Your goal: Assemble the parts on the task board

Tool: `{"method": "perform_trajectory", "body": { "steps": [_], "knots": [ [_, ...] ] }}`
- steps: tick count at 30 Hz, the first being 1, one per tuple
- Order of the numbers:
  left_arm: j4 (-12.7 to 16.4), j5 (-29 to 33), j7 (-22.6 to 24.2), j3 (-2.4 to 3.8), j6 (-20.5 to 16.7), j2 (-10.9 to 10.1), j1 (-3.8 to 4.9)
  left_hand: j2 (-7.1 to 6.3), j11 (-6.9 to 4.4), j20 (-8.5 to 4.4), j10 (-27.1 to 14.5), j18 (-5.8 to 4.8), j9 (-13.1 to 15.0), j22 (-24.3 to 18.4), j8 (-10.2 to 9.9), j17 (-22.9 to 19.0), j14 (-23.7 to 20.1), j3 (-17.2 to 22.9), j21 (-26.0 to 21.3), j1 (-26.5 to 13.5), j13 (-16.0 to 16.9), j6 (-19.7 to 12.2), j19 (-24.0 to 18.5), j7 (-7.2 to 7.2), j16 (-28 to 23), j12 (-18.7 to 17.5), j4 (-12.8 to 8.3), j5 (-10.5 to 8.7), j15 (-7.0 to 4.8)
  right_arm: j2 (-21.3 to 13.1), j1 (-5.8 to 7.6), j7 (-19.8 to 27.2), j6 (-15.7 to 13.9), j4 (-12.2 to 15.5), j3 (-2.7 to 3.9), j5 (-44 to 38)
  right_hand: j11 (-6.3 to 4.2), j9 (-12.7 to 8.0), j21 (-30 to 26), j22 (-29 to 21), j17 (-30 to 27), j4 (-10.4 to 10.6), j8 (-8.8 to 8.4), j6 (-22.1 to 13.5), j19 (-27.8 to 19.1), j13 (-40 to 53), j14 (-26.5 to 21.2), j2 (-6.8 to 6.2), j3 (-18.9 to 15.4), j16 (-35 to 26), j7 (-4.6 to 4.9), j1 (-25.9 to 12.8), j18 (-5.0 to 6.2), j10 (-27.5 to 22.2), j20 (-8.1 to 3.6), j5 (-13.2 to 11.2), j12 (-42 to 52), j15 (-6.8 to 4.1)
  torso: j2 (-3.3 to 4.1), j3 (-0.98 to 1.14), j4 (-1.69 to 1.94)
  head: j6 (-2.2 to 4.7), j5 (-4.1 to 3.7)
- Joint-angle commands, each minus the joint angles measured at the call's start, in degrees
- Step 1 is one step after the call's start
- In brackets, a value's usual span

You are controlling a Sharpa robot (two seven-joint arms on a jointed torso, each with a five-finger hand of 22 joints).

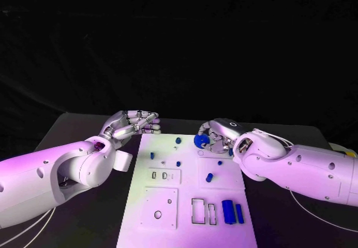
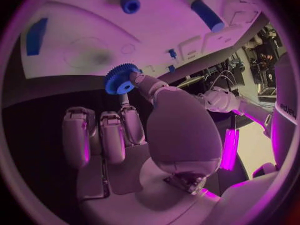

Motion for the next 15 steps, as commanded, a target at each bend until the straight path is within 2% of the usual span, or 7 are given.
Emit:
{"method": "perform_trajectory", "body": {
  "steps": [1,3,7,9,14,15],
  "knots": [
    [0.1,0.0,0.2,0.05,1.1,0.2,0.06,-0.18,0.13,0.21,0.1,1.14,0.0,-0.1,-0.4,0.2,-0.5,0.5,-0.3,-0.4,0.1,-0.4,-0.4,0.53,-0.3,-0.3,0.0,-0.2,0.01,1.4,0.08,-2.3,-2.8,0.6,-0.01,-6.0,-0.06,0.6,0.3,6.9,12.7,-0.1,0.07,1.2,0.6,2.3,5.5,0.38,0.4,0.3,-0.67,-0.2,-0.85,0.3,0.01,-0.1,0.1,-0.57,0.06,-0.08,0.12,0.18,-0.01],
    [0.1,0.0,0.2,0.05,1.1,0.3,0.06,-0.18,0.13,0.21,0.1,1.14,0.0,-0.1,-0.4,0.2,-0.5,0.5,-0.3,-0.4,0.1,-0.4,-0.4,0.53,-0.3,-0.3,0.0,-0.2,0.01,2.6,0.11,-2.8,-3.1,0.5,-0.03,-6.9,-0.06,0.6,0.3,6.9,12.7,-0.1,0.07,1.2,0.6,2.3,5.5,0.38,0.4,0.3,-0.67,-0.2,-0.85,0.3,0.01,-0.1,0.1,-0.57,0.11,-0.1,0.23,0.21,-0.09],
    [0.2,0.0,0.2,0.05,1.1,0.3,0.06,-0.18,0.13,0.21,0.1,1.14,0.0,-0.1,-0.4,0.2,-0.5,0.5,-0.3,-0.4,0.1,-0.4,-0.4,0.53,-0.3,-0.3,0.0,-0.2,0.01,4.9,0.04,-3.2,-3.4,0.0,-0.18,-7.9,-0.07,0.6,0.3,6.9,12.8,-0.1,0.01,1.2,0.7,2.3,5.5,0.3,0.6,0.4,-0.67,-0.3,-0.86,0.4,-0.02,-0.2,0.2,-0.59,0.1,-0.07,0.12,0.11,0.23],
    [0.2,0.0,0.2,0.05,1.1,0.3,0.06,-0.18,0.13,0.21,0.1,1.14,0.0,-0.1,-0.4,0.2,-0.5,0.5,-0.3,-0.4,0.1,-0.4,-0.4,0.53,-0.3,-0.3,0.0,-0.2,0.01,5.8,-0.05,-3.2,-3.4,-0.4,-0.29,-8.1,-0.06,0.5,0.3,6.9,12.8,-0.2,-0.05,1.2,0.7,2.4,5.5,0.24,0.7,0.4,-0.65,-0.4,-0.85,0.4,-0.04,-0.3,0.2,-0.6,0.13,-0.05,0.18,0.13,0.27],
    [0.2,0.0,0.3,0.05,1.2,0.4,0.06,-0.18,0.13,0.22,0.1,1.14,0.0,-0.1,-0.4,0.2,-0.6,0.5,-0.3,-0.4,0.1,-0.5,-0.4,0.53,-0.3,-0.4,0.0,-0.2,0.02,8.5,-0.66,-3.1,-3.1,-1.9,-0.61,-8.4,-0.06,0.5,0.2,6.9,12.7,-0.2,-0.1,1.2,0.6,2.4,5.5,0.22,0.8,0.4,-0.64,-0.5,-0.84,0.5,-0.05,-0.4,0.2,-0.6,0.16,-0.11,0.26,0.01,0.19],
    [0.2,0.0,0.3,0.05,1.2,0.5,0.07,-0.18,0.13,0.22,0.1,1.14,0.0,-0.1,-0.4,0.2,-0.6,0.5,-0.3,-0.4,0.1,-0.5,-0.4,0.53,-0.3,-0.4,0.0,-0.2,0.02,8.9,-0.81,-3.1,-3.0,-2.2,-0.65,-8.4,-0.06,0.5,0.2,6.9,12.7,-0.2,-0.1,1.2,0.6,2.4,5.5,0.22,0.8,0.4,-0.64,-0.5,-0.84,0.5,-0.05,-0.4,0.2,-0.6,0.14,-0.07,0.21,0.0,0.23]
  ]
}}
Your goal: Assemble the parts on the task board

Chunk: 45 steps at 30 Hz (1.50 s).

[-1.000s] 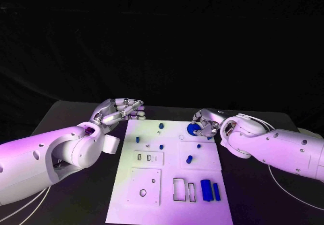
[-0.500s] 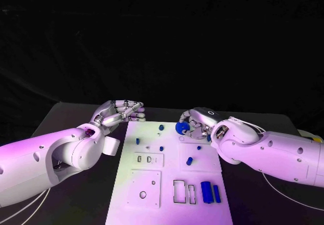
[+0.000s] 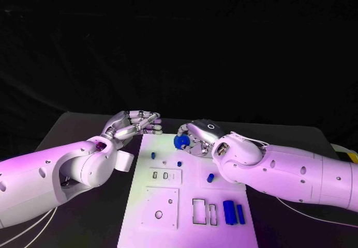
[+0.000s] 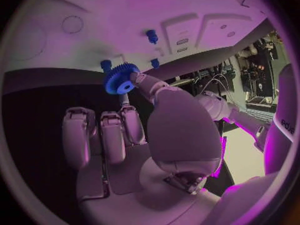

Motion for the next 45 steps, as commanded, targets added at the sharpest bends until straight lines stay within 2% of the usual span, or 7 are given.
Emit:
{"method": "perform_trajectory", "body": {
  "steps": [1,11,25,32,34,38,45],
  "knots": [
    [0.2,0.0,0.4,0.05,1.1,0.2,0.06,-0.18,0.14,0.22,0.1,1.14,0.0,-0.1,-0.4,0.1,-0.6,0.2,-0.3,-0.4,0.1,-0.5,-0.4,0.53,-0.3,-0.4,0.0,-0.2,0.02,1.2,-0.53,-0.8,-0.4,-1.0,-0.13,-2.4,-0.06,0.5,0.1,6.9,12.7,-0.1,-0.01,1.0,0.6,2.4,5.7,0.45,0.3,0.4,-0.44,0.0,-0.84,0.5,-0.05,-0.4,0.2,-0.39,0.03,0.02,-0.02,-0.11,0.09],
    [0.2,0.0,0.4,0.05,1.0,0.3,0.07,-0.19,0.14,0.22,0.1,1.15,0.0,-0.1,-0.4,0.1,-0.6,0.2,-0.3,-0.5,0.1,-0.5,-0.4,0.53,-0.3,-0.4,0.0,-0.21,0.03,4.3,-2.13,-0.4,1.0,-4.2,-0.32,-2.3,0.01,0.4,0.0,6.8,12.7,0.0,-0.31,0.8,0.5,2.5,5.7,0.18,0.6,0.3,-0.36,-0.6,-0.81,0.5,-0.07,-0.8,0.2,-0.36,0.0,0.11,-0.09,-0.39,0.36],
    [0.2,0.0,0.4,0.06,1.0,0.3,0.08,-0.21,0.14,0.23,0.2,1.14,0.0,-0.1,-0.4,0.1,-0.7,0.2,-0.3,-0.5,0.1,-0.5,-0.4,0.53,-0.4,-0.4,0.0,-0.21,0.04,5.5,-2.7,-0.3,1.8,-6.5,-0.34,-2.2,0.1,0.2,-0.2,6.6,12.6,0.0,-0.66,0.5,0.4,2.3,5.7,-0.1,0.8,0.3,-0.24,-1.0,-0.75,0.3,-0.04,-1.1,0.0,-0.3,-0.02,0.13,-0.19,-0.41,0.51],
    [0.2,0.0,0.3,0.06,1.0,0.2,0.08,-0.21,0.14,0.23,0.2,1.14,0.0,-0.1,-0.4,0.1,-0.7,0.2,-0.3,-0.5,0.1,-0.5,-0.4,0.53,-0.4,-0.4,0.0,-0.21,0.04,6.1,-2.72,0.4,1.9,-7.3,-0.34,-1.5,0.93,-0.6,-0.7,6.1,12.3,0.3,-3.05,-2.1,-0.1,1.3,5.6,-1.12,1.1,0.3,0.7,-2.7,-0.63,-0.7,0.46,-1.6,-0.9,0.38,-0.02,0.09,-0.17,-0.39,0.44],
    [0.2,0.0,0.3,0.06,1.0,0.2,0.08,-0.21,0.14,0.23,0.2,1.14,0.0,-0.1,-0.4,0.1,-0.7,0.2,-0.3,-0.5,0.1,-0.5,-0.4,0.53,-0.4,-0.4,0.0,-0.21,0.04,6.2,-2.72,0.6,2.1,-7.5,-0.34,-1.1,1.52,-1.2,-0.9,6.0,12.3,1.2,-5.0,-4.7,-0.2,0.4,5.6,-1.82,-0.2,0.2,1.27,-4.3,-0.58,-1.6,0.9,-3.0,-1.7,0.89,-0.02,0.13,-0.19,-0.44,0.44],
    [0.2,0.0,0.2,0.06,1.0,0.1,0.08,-0.21,0.14,0.23,0.2,1.14,0.0,-0.1,-0.4,0.1,-0.7,0.2,-0.3,-0.5,0.1,-0.5,-0.4,0.53,-0.4,-0.4,0.0,-0.21,0.04,6.2,-2.72,0.7,2.5,-7.9,-0.34,-0.4,2.31,-1.7,-1.2,5.8,12.2,3.1,-7.37,-7.0,-0.4,-0.1,5.5,-1.54,-3.4,0.2,2.09,-5.7,-0.5,-2.4,1.63,-4.8,-2.2,1.62,-0.02,0.09,-0.18,-0.39,0.35],
    [0.3,0.0,0.2,0.06,1.0,0.0,0.09,-0.25,0.16,0.26,0.2,1.14,0.0,-0.1,-0.4,0.2,-0.8,0.3,-0.3,-0.5,0.1,-0.5,-0.4,0.54,-0.5,-0.5,0.0,-0.22,0.07,5.9,-2.72,1.1,3.4,-8.0,-0.34,1.2,2.24,-1.5,-1.2,6.0,12.6,6.8,-7.79,-5.1,-0.3,0.4,5.6,-0.13,-6.9,0.3,1.91,-7.7,-0.5,-2.0,1.85,-2.2,-1.8,1.67,-0.04,0.12,-0.23,-0.41,0.43]
  ]
}}
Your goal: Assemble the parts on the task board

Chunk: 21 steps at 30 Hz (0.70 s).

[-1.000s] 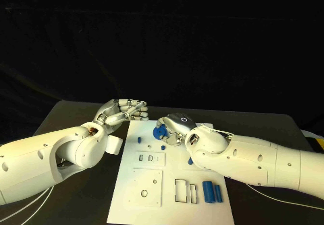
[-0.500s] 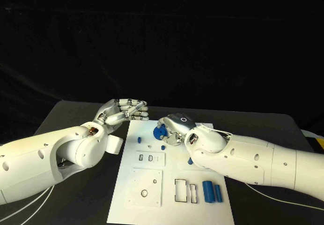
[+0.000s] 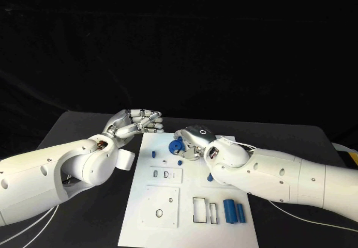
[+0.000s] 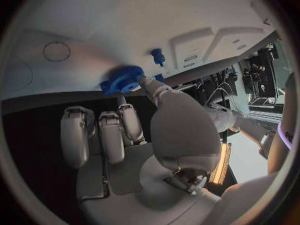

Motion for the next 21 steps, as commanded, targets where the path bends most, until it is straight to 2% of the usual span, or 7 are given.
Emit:
{"method": "perform_trajectory", "body": {
  "steps": [1,2,5,9,15,21],
  "knots": [
    [0.2,0.0,0.3,0.05,0.9,0.0,0.08,-0.25,0.16,0.12,0.2,1.13,0.1,-0.1,-0.2,0.1,-0.4,0.3,-0.3,-0.5,0.1,-0.5,-0.3,0.54,-0.3,-0.3,0.0,-0.22,0.07,-0.2,-0.02,0.8,1.8,0.1,-0.01,1.5,-0.08,0.2,-0.2,6.1,12.6,1.2,-0.11,1.1,0.1,0.6,5.5,0.19,-0.8,0.3,-0.1,-1.1,-0.51,0.4,0.26,1.3,0.3,0.29,0.01,0.02,-0.05,-0.06,0.12],
    [0.2,0.0,0.2,0.05,0.9,0.0,0.08,-0.25,0.16,0.12,0.2,1.13,0.1,-0.1,-0.2,0.1,-0.4,0.3,-0.3,-0.5,0.1,-0.5,-0.3,0.54,-0.3,-0.3,0.0,-0.22,0.07,-0.3,-0.02,0.8,2.0,0.1,-0.01,1.7,-0.16,0.3,-0.2,6.1,12.6,1.5,-0.05,1.4,0.1,0.6,5.5,0.3,-0.9,0.3,-0.2,-1.3,-0.52,0.5,0.22,1.6,0.4,0.23,0.02,0.02,-0.03,-0.05,0.11],
    [0.2,0.0,0.2,0.05,0.9,0.0,0.08,-0.25,0.17,0.13,0.2,1.13,0.1,-0.1,-0.2,0.1,-0.4,0.3,-0.3,-0.6,0.1,-0.5,-0.3,0.55,-0.3,-0.3,0.0,-0.22,0.08,-0.4,-0.03,0.8,2.6,0.3,-0.01,2.2,-0.57,0.6,0.0,6.4,13.0,5.2,0.18,2.9,0.3,1.5,5.6,1.17,-1.7,0.4,-0.65,-4.7,-0.57,1.3,-0.11,6.0,1.1,-0.12,0.01,0.03,-0.06,-0.02,0.06],
    [0.2,0.0,0.1,0.05,0.9,-0.1,0.08,-0.25,0.17,0.13,0.2,1.13,0.1,-0.1,-0.2,0.1,-0.4,0.3,-0.3,-0.6,0.1,-0.5,-0.3,0.55,-0.3,-0.3,0.0,-0.22,0.08,-0.6,-0.05,0.8,3.2,0.5,-0.01,2.6,-0.91,0.9,0.1,6.6,13.1,6.9,0.75,4.4,0.5,2.0,5.7,1.6,-1.7,0.5,-1.08,-5.9,-0.61,1.7,-0.36,6.9,1.5,-0.42,-0.01,0.08,-0.14,-0.09,0.09],
    [0.3,0.0,0.1,0.05,0.9,-0.2,0.08,-0.25,0.17,0.13,0.2,1.13,0.1,-0.1,-0.2,0.1,-0.4,0.3,-0.3,-0.6,0.1,-0.5,-0.3,0.55,-0.3,-0.3,0.0,-0.22,0.08,-1.2,-0.08,0.7,3.9,0.7,-0.02,3.1,-1.01,1.0,0.1,6.6,13.2,7.3,0.87,4.7,0.5,2.2,5.7,1.71,-1.6,0.5,-1.18,-6.1,-0.62,1.9,-0.43,7.1,1.6,-0.5,0.0,0.08,-0.05,-0.18,0.05],
    [0.3,0.0,0.1,0.05,0.9,-0.3,0.08,-0.25,0.17,0.13,0.2,1.13,0.1,-0.1,-0.2,0.1,-0.4,0.3,-0.3,-0.6,0.1,-0.5,-0.3,0.55,-0.3,-0.3,0.0,-0.22,0.08,-1.9,-0.13,0.4,3.3,0.9,-0.03,3.2,-1.04,1.0,0.1,6.7,13.3,7.3,0.91,4.8,0.6,2.3,5.7,1.72,-1.6,0.5,-1.22,-6.2,-0.64,2.0,-0.46,7.2,1.7,-0.53,0.02,0.09,-0.07,-0.18,0.01]
  ]
}}
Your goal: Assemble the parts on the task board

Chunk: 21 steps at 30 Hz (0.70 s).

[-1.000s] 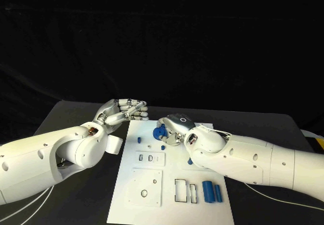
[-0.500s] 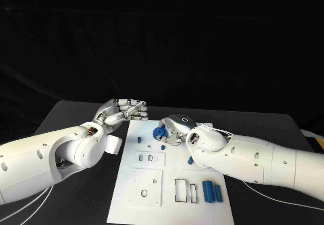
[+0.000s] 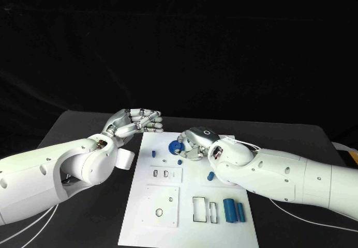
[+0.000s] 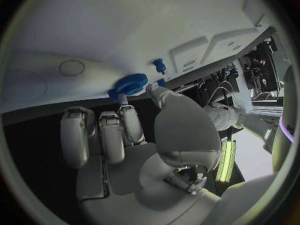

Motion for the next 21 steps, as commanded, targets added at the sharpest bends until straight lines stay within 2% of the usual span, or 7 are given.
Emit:
{"method": "perform_trajectory", "body": {
  "steps": [1,8,14,18,19,21],
  "knots": [
    [0.2,0.0,0.3,0.04,0.9,0.0,0.07,-0.02,0.17,0.14,0.2,1.14,0.1,-0.1,-0.2,0.1,-0.4,0.3,-0.3,-0.3,0.1,-0.5,-0.3,0.56,-0.3,-0.3,0.0,-0.22,0.08,-0.5,-0.08,0.0,0.8,0.3,-0.01,0.3,-0.01,0.0,0.2,6.8,13.2,0.3,-0.21,0.2,0.3,2.3,5.7,0.02,0.0,0.3,0.04,-0.6,-0.67,0.5,-0.13,0.3,0.5,-0.52,0.01,0.0,0.0,0.0,-0.05],
    [0.2,0.0,0.3,0.04,0.9,-0.1,0.07,-0.02,0.17,0.14,0.2,1.14,0.1,-0.1,-0.2,0.1,-0.4,0.3,-0.3,-0.3,0.1,-0.5,-0.3,0.56,-0.3,-0.3,0.0,-0.22,0.08,-2.3,-0.12,0.2,-1.1,1.5,-0.01,0.2,-0.04,0.0,0.2,6.8,13.3,0.2,-0.29,0.1,0.3,2.3,5.7,-0.11,0.2,0.3,0.03,-0.3,-0.66,0.5,-0.18,0.5,0.4,-0.56,0.01,0.05,-0.02,0.02,-0.03],
    [0.1,0.0,0.3,0.04,1.0,-0.2,0.07,-0.02,0.17,0.14,0.2,1.14,0.1,-0.1,-0.2,0.1,-0.4,0.3,-0.3,-0.3,0.1,-0.5,-0.3,0.56,-0.3,-0.3,0.0,-0.22,0.08,-6.4,0.0,2.0,-5.7,5.7,0.22,1.7,-0.24,0.1,0.3,7.0,13.3,-0.7,-0.23,0.6,0.4,2.7,5.7,-0.39,1.2,0.3,-0.16,1.5,-0.71,0.9,-0.37,0.9,0.7,-0.74,-0.08,0.02,-0.01,0.15,-0.33],
    [0.0,0.0,0.3,0.03,1.0,-0.3,0.07,-0.02,0.17,0.14,0.2,1.14,0.1,-0.1,-0.2,0.1,-0.4,0.3,-0.3,-0.3,0.1,-0.5,-0.3,0.56,-0.3,-0.3,0.0,-0.22,0.08,-11.0,0.85,6.3,-7.7,9.1,0.51,8.1,-0.24,0.0,-0.1,6.7,12.9,-2.0,-0.6,0.3,0.1,2.6,5.6,-0.47,2.5,0.2,-0.08,3.6,-0.6,0.8,-0.48,1.0,0.5,-0.8,-0.2,0.09,-0.17,0.39,-0.56],
    [-0.1,0.0,0.3,0.03,1.0,-0.3,0.07,-0.02,0.17,0.14,0.2,1.14,0.1,-0.1,-0.2,0.1,-0.4,0.3,-0.3,-0.3,0.1,-0.5,-0.3,0.56,-0.3,-0.3,0.0,-0.22,0.08,-12.6,1.31,7.9,-7.5,10.0,0.56,11.4,-0.23,0.0,-0.3,6.5,12.7,-2.4,-0.56,0.5,0.0,2.7,5.5,-0.51,2.9,0.1,-0.07,4.3,-0.55,0.8,-0.48,0.8,0.5,-0.8,-0.21,0.14,-0.27,0.42,-0.51],
    [-0.2,0.0,0.2,0.03,1.0,-0.4,0.07,-0.04,0.2,0.17,0.2,1.14,0.1,-0.1,-0.2,0.2,-0.5,0.4,-0.3,-0.5,0.1,-0.5,-0.4,0.57,-0.4,-0.5,0.0,-0.23,0.11,-15.4,2.1,10.9,-6.3,11.3,0.61,17.4,-0.2,0.1,-0.8,6.1,12.4,-4.1,-0.6,0.7,-0.4,2.6,5.5,-0.77,3.8,0.1,0.01,6.5,-0.42,0.7,-0.49,-1.2,0.5,-0.78,-0.35,0.28,-0.5,0.52,-0.61]
  ]
}}
